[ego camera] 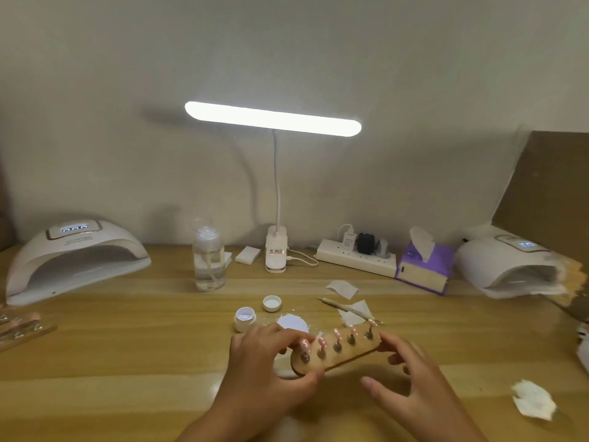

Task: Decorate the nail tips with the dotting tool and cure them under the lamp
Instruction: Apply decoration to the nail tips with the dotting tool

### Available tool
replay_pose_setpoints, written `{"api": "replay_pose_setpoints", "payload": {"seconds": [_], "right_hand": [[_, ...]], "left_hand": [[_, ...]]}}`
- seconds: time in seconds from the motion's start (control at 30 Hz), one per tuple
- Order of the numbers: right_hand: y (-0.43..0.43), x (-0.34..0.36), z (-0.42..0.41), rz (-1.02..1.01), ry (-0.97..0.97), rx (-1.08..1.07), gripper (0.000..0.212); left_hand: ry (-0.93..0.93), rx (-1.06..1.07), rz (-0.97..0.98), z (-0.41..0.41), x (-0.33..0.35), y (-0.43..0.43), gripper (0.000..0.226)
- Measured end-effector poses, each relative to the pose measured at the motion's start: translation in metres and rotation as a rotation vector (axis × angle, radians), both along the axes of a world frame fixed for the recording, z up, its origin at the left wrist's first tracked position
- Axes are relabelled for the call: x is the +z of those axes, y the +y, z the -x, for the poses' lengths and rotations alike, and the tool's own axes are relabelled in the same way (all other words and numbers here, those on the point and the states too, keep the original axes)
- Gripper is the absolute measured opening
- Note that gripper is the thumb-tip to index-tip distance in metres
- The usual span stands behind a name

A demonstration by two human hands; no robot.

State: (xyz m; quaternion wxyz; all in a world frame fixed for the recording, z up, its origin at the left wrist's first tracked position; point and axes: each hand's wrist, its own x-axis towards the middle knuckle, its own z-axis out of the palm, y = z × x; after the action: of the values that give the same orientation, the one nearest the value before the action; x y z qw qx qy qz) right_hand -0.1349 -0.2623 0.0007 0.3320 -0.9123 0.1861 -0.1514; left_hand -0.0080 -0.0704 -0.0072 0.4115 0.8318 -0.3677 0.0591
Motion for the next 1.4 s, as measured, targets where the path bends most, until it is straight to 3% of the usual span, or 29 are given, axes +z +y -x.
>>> {"api": "replay_pose_setpoints", "payload": {"seconds": [0.13,0.27,0.33,0.47,0.53,0.67,0.73,0.8,1.17,1.4], "right_hand": [[-0.007,-0.005,0.002,0.058,0.028,-0.142,0.099],[-0.01,-0.006,0.006,0.025,0.021,-0.299,0.131],[-0.014,-0.002,0.008,0.02,0.045,-0.374,0.133],[-0.028,0.004,0.011,0.035,0.072,-0.457,0.108],[-0.032,0.003,0.012,-0.097,0.065,-0.449,0.083],[-0.044,0.001,0.006,-0.655,-0.121,-0.435,0.035],[-0.047,0.005,0.006,-1.005,-0.258,-0.464,0.02],[-0.046,0.008,0.006,-1.171,-0.31,-0.446,0.008],[-0.049,0.011,0.012,-1.298,-0.381,-0.392,0.006],[-0.053,0.007,0.011,-1.27,-0.388,-0.419,0.009]], "left_hand": [[0.083,0.035,-0.004,0.011,0.001,-0.029,0.052],[0.207,0.107,0.01,0.022,0.007,-0.075,0.025],[0.223,0.129,-0.01,0.03,0.007,-0.098,0.024],[0.223,0.205,-0.054,0.04,0.002,-0.131,0.042],[0.261,0.217,-0.052,0.043,0.001,-0.141,0.048],[0.329,0.231,0.027,0.044,0.002,-0.147,0.046],[0.314,0.253,0.068,0.045,0.002,-0.147,0.043],[0.244,0.272,0.056,0.047,0.001,-0.147,0.04],[-0.043,0.265,-0.073,0.062,0.013,-0.156,0.046],[-0.161,0.192,-0.091,0.065,0.02,-0.162,0.041]]}}
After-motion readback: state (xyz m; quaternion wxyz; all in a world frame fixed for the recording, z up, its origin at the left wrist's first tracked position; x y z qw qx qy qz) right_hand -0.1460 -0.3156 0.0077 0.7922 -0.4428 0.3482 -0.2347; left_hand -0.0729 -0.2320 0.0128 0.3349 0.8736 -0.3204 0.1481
